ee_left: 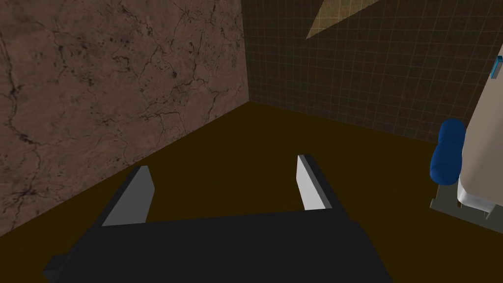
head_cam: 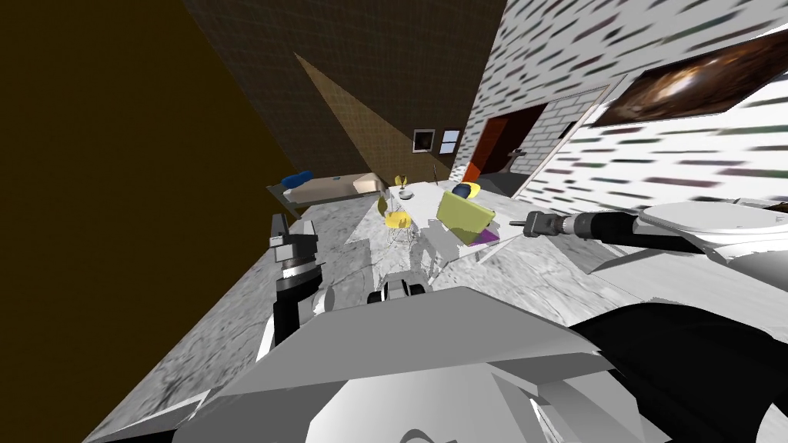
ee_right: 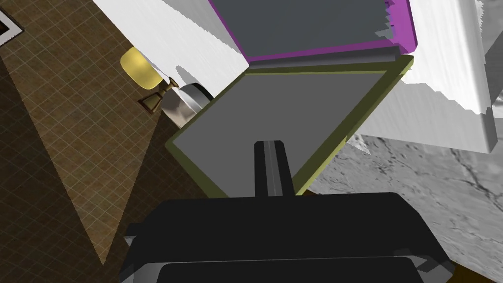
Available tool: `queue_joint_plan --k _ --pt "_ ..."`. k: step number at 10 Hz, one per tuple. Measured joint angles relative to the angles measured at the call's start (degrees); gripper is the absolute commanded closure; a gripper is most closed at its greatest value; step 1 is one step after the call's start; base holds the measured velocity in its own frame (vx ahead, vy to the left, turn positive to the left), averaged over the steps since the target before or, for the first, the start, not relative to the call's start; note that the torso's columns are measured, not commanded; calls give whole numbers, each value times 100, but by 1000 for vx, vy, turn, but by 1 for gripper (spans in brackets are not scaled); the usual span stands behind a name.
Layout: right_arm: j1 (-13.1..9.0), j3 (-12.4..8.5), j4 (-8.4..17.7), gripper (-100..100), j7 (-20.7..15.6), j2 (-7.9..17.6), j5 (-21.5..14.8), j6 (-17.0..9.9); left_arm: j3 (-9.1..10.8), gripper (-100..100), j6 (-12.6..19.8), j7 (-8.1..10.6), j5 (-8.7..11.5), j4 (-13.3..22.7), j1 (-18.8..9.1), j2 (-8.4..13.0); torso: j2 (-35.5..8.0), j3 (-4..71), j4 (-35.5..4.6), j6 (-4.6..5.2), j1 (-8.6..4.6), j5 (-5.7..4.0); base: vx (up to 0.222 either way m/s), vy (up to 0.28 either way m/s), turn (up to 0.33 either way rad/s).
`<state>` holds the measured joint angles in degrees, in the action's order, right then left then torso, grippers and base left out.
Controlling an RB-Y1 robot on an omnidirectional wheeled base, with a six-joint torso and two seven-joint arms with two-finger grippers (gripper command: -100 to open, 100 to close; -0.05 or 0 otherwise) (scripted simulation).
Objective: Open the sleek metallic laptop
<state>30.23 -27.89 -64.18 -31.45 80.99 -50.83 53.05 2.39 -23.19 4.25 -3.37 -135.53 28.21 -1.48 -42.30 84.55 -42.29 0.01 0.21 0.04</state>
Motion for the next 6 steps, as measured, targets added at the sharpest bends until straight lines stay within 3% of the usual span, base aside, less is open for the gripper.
queue_joint_plan --k 2,4,6 --pt "87 -88 -19 -100 -108 93 -161 -174 -2 0 0 0 0 -1 0 -2 17 12 5 -3 44 20 57 179 -31" --pt "57 -81 55 -100 -247 164 -297 -348 -2 0 -1 0 0 -1 0 -2 0 1 0 0 -20 -3 38 173 -18" --pt "175 -180 -4 -100 -343 187 -426 -522 -2 0 0 0 0 -1 0 -2 -1 0 0 0 -37 -9 40 136 -22"
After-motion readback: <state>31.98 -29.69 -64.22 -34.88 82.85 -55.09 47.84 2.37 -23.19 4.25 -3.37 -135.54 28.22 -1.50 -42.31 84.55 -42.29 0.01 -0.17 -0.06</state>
